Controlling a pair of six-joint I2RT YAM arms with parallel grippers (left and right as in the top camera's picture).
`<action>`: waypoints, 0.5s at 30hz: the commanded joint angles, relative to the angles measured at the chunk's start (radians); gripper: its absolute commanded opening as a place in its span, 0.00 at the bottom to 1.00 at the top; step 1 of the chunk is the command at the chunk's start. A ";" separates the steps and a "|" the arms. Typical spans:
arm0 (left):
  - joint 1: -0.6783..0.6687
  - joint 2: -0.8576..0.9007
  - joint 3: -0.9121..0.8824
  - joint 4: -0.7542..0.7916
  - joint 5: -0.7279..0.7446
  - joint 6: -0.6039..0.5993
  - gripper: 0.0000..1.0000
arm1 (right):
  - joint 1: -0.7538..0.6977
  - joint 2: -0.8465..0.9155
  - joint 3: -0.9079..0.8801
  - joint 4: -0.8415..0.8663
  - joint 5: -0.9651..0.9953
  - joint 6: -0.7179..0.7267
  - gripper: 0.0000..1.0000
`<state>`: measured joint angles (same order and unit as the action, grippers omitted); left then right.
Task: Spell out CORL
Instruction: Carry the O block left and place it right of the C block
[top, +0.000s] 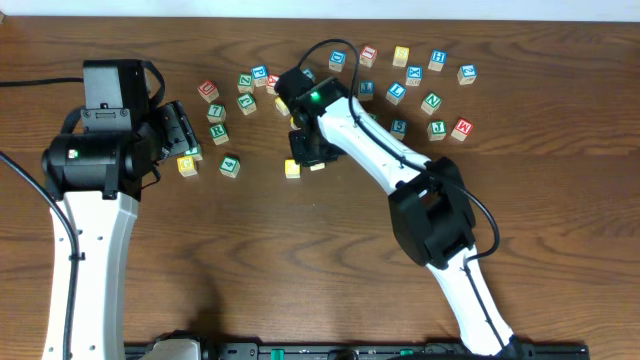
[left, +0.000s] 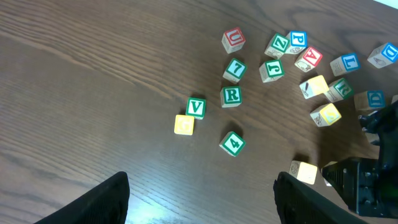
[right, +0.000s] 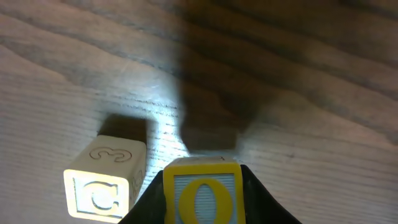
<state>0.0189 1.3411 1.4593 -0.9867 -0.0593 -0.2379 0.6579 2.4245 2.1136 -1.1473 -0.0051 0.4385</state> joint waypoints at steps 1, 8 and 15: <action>0.003 0.011 -0.005 0.001 -0.016 0.005 0.73 | 0.010 0.005 -0.004 0.003 0.044 0.017 0.24; 0.003 0.011 -0.005 0.001 -0.016 0.004 0.73 | 0.027 0.005 -0.047 0.012 0.039 0.040 0.27; 0.003 0.011 -0.005 0.002 -0.016 0.005 0.73 | 0.031 0.005 -0.055 0.013 0.036 0.040 0.35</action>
<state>0.0189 1.3411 1.4593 -0.9867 -0.0593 -0.2379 0.6815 2.4245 2.0686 -1.1332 0.0196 0.4644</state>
